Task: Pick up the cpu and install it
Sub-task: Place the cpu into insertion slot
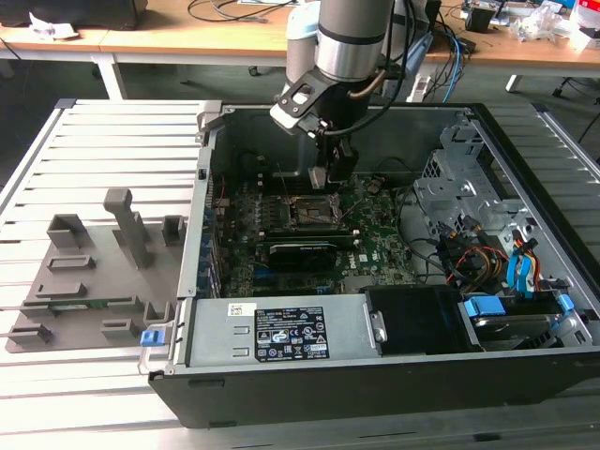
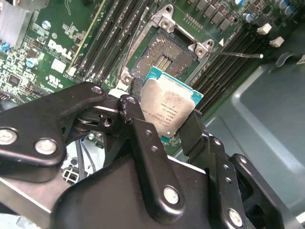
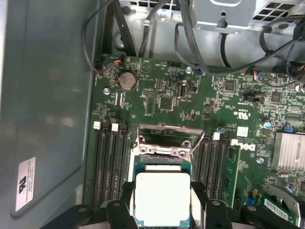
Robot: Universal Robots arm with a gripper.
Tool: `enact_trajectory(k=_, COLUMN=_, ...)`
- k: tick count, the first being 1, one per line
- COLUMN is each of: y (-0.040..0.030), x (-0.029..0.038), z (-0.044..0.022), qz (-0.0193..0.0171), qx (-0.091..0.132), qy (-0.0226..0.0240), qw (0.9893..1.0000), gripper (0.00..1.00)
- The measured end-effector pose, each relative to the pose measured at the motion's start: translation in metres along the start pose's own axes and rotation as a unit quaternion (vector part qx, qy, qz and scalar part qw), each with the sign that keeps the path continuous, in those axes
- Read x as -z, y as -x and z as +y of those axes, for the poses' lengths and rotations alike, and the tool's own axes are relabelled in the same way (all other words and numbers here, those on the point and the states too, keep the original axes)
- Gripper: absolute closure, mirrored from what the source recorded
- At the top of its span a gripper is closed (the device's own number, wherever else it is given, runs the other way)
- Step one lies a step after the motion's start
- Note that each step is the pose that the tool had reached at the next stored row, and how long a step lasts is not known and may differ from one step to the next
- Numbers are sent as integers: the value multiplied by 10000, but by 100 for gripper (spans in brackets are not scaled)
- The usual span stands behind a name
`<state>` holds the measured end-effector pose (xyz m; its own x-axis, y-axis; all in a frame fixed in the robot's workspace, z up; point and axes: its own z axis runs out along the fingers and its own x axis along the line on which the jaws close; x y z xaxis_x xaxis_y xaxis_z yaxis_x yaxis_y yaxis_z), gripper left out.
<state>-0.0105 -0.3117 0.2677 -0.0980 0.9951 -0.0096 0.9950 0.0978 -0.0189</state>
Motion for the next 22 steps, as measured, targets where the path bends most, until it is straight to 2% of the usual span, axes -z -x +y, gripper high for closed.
enact_trajectory(k=1, y=-1, x=-6, z=-4, qz=-29, qx=-8, qy=-3, qw=10000, gripper=45)
enact_trajectory(k=2, y=-1, x=-20, z=-9, qz=-119, qx=-66, qy=-11, qw=9999, gripper=45)
enact_trajectory(k=3, y=-1, x=-28, z=-10, qz=-160, qx=-120, qy=-16, qw=9998, gripper=45)
enact_trajectory(k=8, y=-2, x=-34, z=-15, qz=-159, qx=-128, qy=-15, qw=9998, gripper=45)
enact_trajectory(k=14, y=-4, x=-72, z=-31, qz=-164, qx=-126, qy=-16, qw=9998, gripper=45)
enact_trajectory(k=15, y=-5, x=-85, z=-38, qz=-164, qx=-126, qy=-16, qw=9998, gripper=45)
enact_trajectory(k=18, y=-7, x=-206, z=-52, qz=-172, qx=-126, qy=-17, qw=9998, gripper=45)
enact_trajectory(k=22, y=-8, x=-234, z=-56, qz=-171, qx=-126, qy=-17, qw=9998, gripper=45)
